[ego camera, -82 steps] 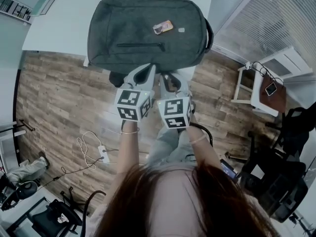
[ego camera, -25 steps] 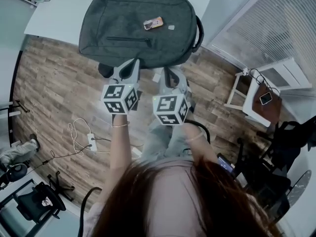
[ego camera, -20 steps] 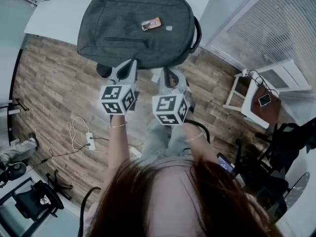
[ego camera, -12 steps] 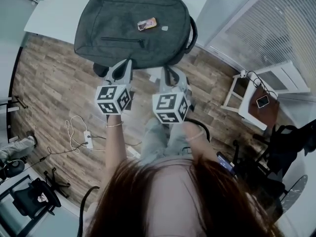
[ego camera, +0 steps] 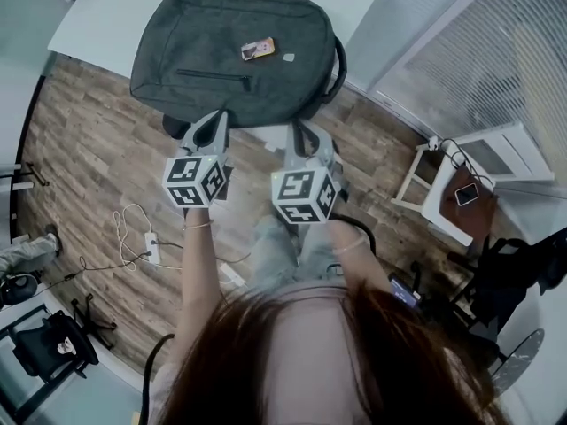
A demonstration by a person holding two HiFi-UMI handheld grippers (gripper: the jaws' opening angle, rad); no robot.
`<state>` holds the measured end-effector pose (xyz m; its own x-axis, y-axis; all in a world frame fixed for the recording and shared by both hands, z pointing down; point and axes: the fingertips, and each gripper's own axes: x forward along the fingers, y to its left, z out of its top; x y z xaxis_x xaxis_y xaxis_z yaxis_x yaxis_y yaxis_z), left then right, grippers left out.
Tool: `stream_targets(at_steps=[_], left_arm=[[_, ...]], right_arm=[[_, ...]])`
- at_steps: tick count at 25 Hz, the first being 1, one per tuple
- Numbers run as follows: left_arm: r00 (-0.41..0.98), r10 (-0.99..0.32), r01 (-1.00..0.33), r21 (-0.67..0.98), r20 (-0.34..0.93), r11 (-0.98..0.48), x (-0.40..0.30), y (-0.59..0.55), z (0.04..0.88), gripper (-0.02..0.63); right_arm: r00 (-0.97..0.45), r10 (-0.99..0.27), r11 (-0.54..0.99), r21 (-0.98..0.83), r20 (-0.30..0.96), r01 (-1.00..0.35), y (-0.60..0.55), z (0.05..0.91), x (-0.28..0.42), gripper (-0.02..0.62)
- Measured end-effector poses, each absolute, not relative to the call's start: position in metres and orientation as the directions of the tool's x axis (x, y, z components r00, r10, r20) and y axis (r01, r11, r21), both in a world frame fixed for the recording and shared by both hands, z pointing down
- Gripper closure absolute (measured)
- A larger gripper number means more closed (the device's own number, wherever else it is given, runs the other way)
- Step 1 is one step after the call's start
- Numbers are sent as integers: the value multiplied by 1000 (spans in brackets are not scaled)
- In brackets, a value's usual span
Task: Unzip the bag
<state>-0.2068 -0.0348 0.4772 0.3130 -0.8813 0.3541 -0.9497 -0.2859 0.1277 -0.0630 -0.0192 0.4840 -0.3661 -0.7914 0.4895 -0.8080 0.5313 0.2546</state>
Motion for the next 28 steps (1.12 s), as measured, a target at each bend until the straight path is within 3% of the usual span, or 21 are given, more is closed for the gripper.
stream_targets(at_steps=[28], left_arm=[[218,-922,-976,89,320,-200,-208,-37,476,598]], right_arm=[[-452,-751,625,299,481,-721,-52,470,-22,584]])
